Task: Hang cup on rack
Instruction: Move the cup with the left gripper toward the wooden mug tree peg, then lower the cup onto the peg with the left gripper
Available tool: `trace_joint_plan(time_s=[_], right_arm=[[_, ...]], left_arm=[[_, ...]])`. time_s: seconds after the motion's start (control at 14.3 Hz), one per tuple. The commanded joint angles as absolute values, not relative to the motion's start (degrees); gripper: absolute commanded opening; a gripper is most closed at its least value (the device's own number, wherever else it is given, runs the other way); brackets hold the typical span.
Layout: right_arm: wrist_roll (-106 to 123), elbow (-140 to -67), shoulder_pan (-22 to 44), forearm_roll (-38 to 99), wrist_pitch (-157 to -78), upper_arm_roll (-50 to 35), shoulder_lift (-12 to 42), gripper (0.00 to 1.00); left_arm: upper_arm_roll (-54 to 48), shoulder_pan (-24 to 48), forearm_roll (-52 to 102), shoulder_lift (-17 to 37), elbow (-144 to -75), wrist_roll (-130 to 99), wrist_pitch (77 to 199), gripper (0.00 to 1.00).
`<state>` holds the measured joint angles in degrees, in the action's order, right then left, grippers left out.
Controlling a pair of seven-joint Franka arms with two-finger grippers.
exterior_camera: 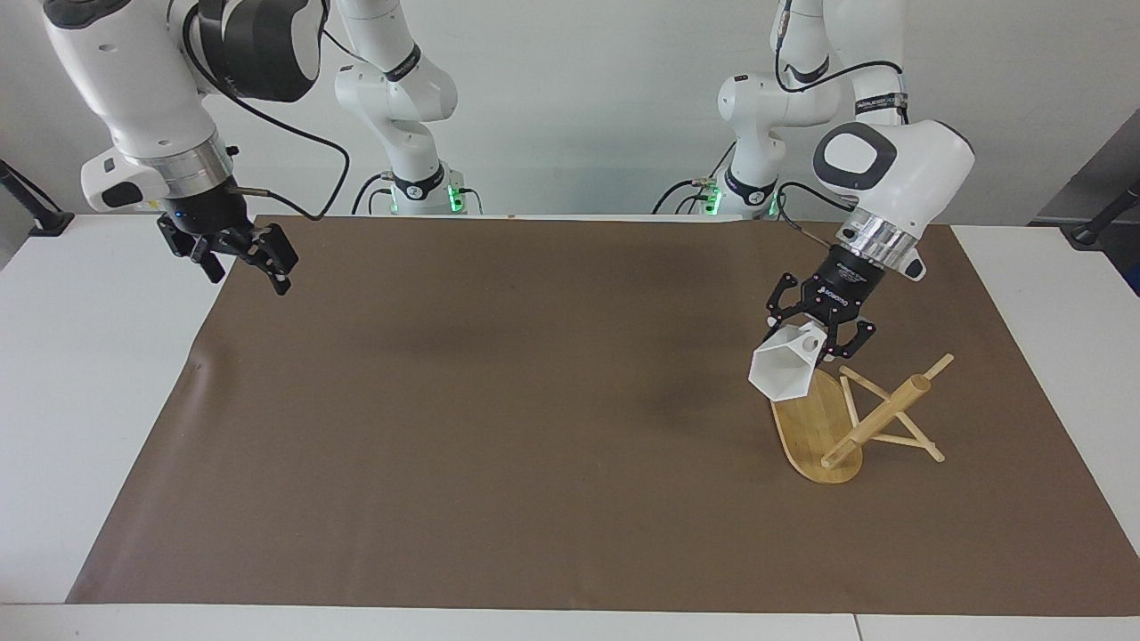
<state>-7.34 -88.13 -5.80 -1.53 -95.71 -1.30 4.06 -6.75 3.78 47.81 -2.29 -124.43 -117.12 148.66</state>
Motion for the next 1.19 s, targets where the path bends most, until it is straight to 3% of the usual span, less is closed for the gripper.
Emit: trace_joint_plan(time_s=[0.0,1.12], right_arm=[[-7.2,-88.9,-5.7,-0.9,-93.1,-1.4,3.2,1.0],[1.8,-86.7,-1.4,-0.9,-93.2,4.9,2.9,1.0]], left_arm=[[-6.3,4.7,47.0,-1.6,-124.6,-120.2,151.9,0.0],[-6.3,4.6,47.0,-0.3,-124.7,-125.6,155.9,0.0]])
